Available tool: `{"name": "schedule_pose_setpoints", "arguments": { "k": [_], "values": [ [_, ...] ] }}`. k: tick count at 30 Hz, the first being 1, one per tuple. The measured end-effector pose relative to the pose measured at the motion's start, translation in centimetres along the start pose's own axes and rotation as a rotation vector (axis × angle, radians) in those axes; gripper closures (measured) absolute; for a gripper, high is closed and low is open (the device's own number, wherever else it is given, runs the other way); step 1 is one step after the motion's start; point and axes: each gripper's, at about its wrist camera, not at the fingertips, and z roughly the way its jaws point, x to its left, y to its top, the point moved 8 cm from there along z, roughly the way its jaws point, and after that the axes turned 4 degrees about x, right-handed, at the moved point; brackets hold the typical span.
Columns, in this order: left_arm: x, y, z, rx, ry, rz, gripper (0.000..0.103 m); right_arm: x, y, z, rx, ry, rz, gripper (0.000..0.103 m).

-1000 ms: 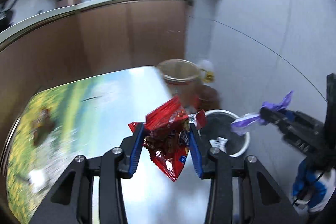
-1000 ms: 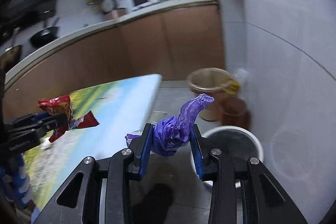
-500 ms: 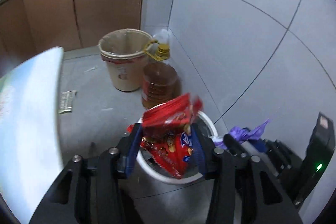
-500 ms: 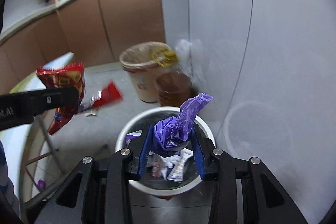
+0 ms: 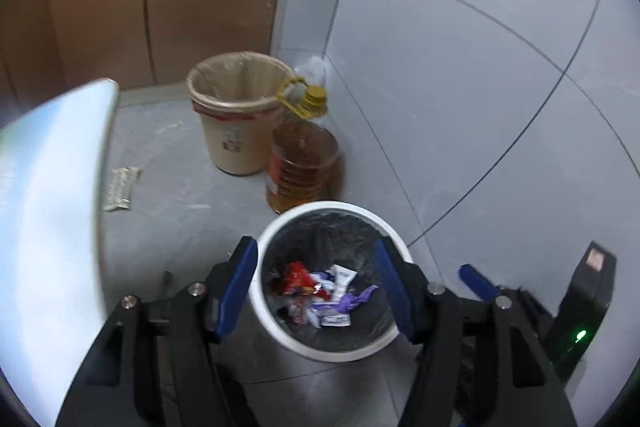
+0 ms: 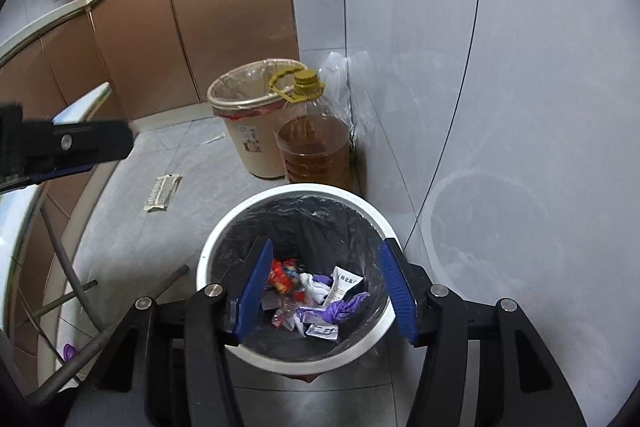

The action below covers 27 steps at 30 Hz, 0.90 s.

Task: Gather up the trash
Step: 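Move both tools back over the table toward the remaining trash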

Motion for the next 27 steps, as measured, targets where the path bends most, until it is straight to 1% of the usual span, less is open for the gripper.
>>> {"name": "schedule_pose_setpoints", "arguments": {
  "k": [1,3,5,13,15,19,21,22,27],
  "values": [
    [0.3,-0.1,-1.0,-0.018,0.013,0.001,0.044,0.4,0.1,-0.6,-0.009,0.007,0.001,0.046],
    [1.0,-0.3,-2.7,-0.048,0.042,-0.003,0.044,1.3,0.4,-2.8,-0.038,0.033,0.003,0.04],
    [1.9,-0.7,-5.3,-0.096,0.075,-0.009,0.044,2.4,0.7,-4.6,-0.065,0.05,-0.004,0.038],
    [6.2,-3.4,-14.6,-0.232,0.212,-0.063,0.044,8.1,1.4,-13.2,-0.181,0.137,-0.073,0.033],
    [7.2,-4.3,-16.8,-0.261,0.241,-0.074,0.04,9.7,1.4,-15.3,-0.206,0.163,-0.098,0.031],
    [9.2,-5.9,-21.4,-0.326,0.31,-0.092,0.037,12.7,1.4,-19.4,-0.264,0.207,-0.152,0.029],
    [10.0,-6.8,-23.3,-0.352,0.338,-0.105,0.032,14.0,1.5,-21.5,-0.291,0.228,-0.169,0.028],
    [10.6,-7.4,-24.6,-0.368,0.356,-0.12,0.031,14.6,1.5,-22.5,-0.306,0.241,-0.177,0.028],
    [12.9,-9.6,-28.1,-0.415,0.398,-0.179,0.03,17.3,1.4,-26.4,-0.357,0.285,-0.222,0.023]
  ]
}}
